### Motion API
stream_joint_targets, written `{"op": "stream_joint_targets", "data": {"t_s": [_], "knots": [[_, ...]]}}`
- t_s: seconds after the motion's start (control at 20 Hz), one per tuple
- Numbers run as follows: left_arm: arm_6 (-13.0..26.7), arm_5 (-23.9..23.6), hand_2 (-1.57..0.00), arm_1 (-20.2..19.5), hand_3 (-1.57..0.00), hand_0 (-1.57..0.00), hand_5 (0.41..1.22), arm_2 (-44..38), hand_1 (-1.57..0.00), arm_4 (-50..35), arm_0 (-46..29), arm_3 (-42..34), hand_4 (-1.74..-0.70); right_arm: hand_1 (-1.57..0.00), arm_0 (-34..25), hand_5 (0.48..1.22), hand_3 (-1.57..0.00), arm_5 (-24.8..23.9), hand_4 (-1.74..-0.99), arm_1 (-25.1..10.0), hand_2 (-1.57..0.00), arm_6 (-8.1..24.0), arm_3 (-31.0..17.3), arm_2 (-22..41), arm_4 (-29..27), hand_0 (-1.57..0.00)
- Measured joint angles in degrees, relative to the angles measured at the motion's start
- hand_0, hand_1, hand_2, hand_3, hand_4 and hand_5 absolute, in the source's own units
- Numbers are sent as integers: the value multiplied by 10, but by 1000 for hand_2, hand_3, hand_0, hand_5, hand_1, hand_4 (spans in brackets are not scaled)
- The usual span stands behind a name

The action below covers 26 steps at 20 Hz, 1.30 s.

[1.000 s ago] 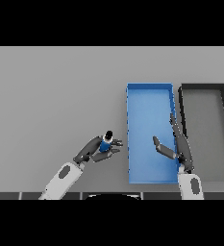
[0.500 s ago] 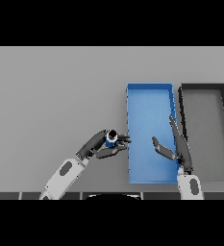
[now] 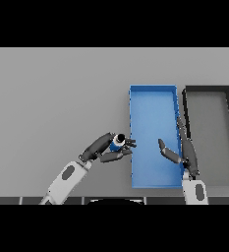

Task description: Pick up the blue pipe and place it into the blue bin.

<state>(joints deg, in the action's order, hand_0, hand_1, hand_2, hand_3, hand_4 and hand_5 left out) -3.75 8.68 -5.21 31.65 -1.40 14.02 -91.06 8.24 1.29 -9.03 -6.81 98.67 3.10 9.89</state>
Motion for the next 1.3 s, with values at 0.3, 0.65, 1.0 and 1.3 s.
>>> {"op": "stream_joint_targets", "data": {"t_s": [0.3, 0.65, 1.0, 1.3], "knots": [[5, 15, -1571, 12, -1571, -1571, 1221, -1, -1571, 9, -6, -5, -1467, -22, -2, 624, -1, 68, -1202, -5, -89, -43, 26, -8, -94, 1], [13, 28, -1571, 20, -1571, -1571, 1221, -14, -1571, 16, -9, -6, -1467, -9, -102, 560, 0, 219, -1255, -101, -104, 119, 123, 16, -307, 1], [19, 37, -1571, 26, -1571, -1571, 1221, -26, -1571, 36, -7, -6, -1467, -1, -219, 559, 1, 248, -1302, -122, -42, 191, 156, 81, -309, 1], [-1, 65, -1571, 36, -1571, -1571, 1221, -35, -1571, 33, -12, 0, -1465, -2, -285, 551, 1, 275, -1242, -98, -52, 236, 142, 133, -325, 1]]}}
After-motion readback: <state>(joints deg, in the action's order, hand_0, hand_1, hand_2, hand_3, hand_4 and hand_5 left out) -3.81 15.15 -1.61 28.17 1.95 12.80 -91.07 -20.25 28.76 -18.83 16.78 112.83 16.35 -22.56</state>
